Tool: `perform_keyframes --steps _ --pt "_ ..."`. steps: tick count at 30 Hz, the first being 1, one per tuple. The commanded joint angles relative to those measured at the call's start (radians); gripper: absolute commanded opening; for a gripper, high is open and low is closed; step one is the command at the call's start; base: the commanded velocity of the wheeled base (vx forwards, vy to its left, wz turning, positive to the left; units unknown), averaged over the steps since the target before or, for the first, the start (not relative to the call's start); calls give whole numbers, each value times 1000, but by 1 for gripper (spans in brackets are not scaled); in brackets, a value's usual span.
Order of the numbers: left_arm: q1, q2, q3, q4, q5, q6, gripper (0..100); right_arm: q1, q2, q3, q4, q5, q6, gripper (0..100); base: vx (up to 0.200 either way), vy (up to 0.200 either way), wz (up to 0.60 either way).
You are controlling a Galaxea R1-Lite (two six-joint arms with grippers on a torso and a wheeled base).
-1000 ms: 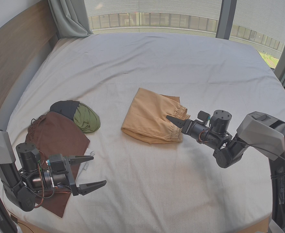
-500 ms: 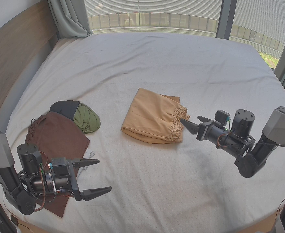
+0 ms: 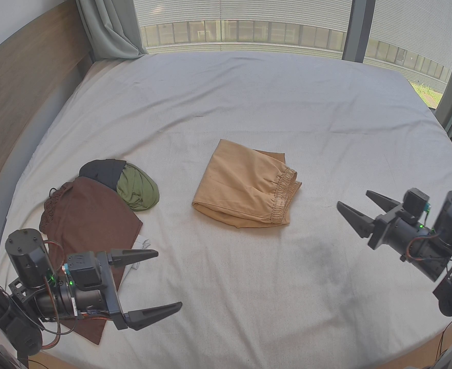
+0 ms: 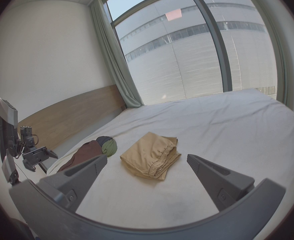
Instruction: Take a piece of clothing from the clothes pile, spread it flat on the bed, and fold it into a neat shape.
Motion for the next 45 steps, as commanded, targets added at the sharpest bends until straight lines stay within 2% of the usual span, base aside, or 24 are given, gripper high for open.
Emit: perform_keyframes --steps 1,2,6,9,13,20,21,27,30,32,39,43,45 --pt "12 -253 81 16 156 -92 100 -47 -322 175 19 -6 -37 100 0 0 0" --pt "12 -257 81 17 159 -95 100 -47 -325 176 20 -6 -38 100 0 0 0" --pt "15 -402 81 30 294 -192 100 -53 -472 211 88 -3 -69 100 0 0 0" --pt "17 -471 81 45 344 -213 100 -59 -547 239 131 -3 -71 100 0 0 0" --pt "29 -537 81 79 353 -204 100 -121 -636 239 158 -1 -74 100 0 0 0" --pt "32 -753 81 264 356 -166 100 -211 -871 239 275 32 -103 100 0 0 0" --pt "44 -814 81 343 357 -158 100 -230 -957 239 364 51 -103 100 0 0 0" --pt "133 -1024 81 582 379 -154 100 -292 -1270 239 672 109 -103 100 0 0 0" --pt "141 -1096 81 643 380 -152 100 -303 -1357 239 741 121 -101 100 0 0 0" --pt "141 -1195 81 731 382 -144 100 -302 -1449 239 815 126 -95 100 0 0 0" --pt "141 -1437 81 971 386 -143 100 -303 -1661 239 1033 132 -86 100 0 0 0" --pt "147 -1572 81 1125 377 -140 100 -326 -1707 239 1201 175 -64 100 0 0 0" --pt "172 -1618 81 1186 376 -141 100 -328 -1708 239 1270 170 -80 100 0 0 0"
